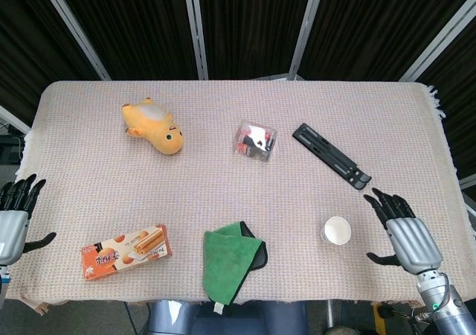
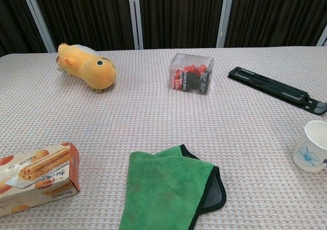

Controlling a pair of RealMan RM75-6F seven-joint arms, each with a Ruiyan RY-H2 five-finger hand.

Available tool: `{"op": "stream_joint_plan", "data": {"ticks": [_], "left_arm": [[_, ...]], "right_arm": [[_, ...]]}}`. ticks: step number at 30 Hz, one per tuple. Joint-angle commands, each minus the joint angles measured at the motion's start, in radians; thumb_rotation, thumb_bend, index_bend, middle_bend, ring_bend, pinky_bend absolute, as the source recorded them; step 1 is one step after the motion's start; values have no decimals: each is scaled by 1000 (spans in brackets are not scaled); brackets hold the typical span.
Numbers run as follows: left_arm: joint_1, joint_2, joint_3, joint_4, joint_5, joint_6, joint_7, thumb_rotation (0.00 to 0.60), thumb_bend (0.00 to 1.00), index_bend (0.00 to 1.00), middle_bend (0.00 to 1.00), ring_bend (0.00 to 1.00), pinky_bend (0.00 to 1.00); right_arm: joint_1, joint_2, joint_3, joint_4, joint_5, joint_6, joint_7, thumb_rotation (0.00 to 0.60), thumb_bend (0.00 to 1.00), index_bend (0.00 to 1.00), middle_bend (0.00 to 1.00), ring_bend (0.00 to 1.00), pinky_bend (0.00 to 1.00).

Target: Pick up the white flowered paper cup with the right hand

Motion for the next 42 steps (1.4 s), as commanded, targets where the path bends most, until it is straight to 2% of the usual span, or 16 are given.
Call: {"op": "stream_joint_plan", "data": {"ticks": [1, 8, 21, 36, 42], "left_arm": [[0, 0, 0, -1, -1, 0, 1, 600, 0, 0, 0, 0, 0], [0, -1, -1, -2, -3, 1, 6, 600, 0, 0, 0, 0, 0], [-1, -2, -2, -2, -4, -1, 7, 600, 0, 0, 0, 0, 0], [-5, 3, -1, -4, -6, -9, 3, 600, 0, 0, 0, 0, 0], [-4, 2, -1, -5, -7, -8, 6, 600, 0, 0, 0, 0, 0]], "right_arm": [[9, 1, -11, -7, -19, -18, 13, 600, 93, 0, 0, 0, 0], [36, -65, -1, 11, -5, -49, 6, 600, 93, 51, 0, 0, 0], [105, -170, 13, 47, 150, -151, -136, 600, 94, 86, 0, 0, 0], [173, -249, 21, 67, 327, -188, -270, 600, 107, 251, 2, 0, 0], [184, -273, 28, 83, 366, -171, -283, 600, 109, 272, 15, 0, 0]]}}
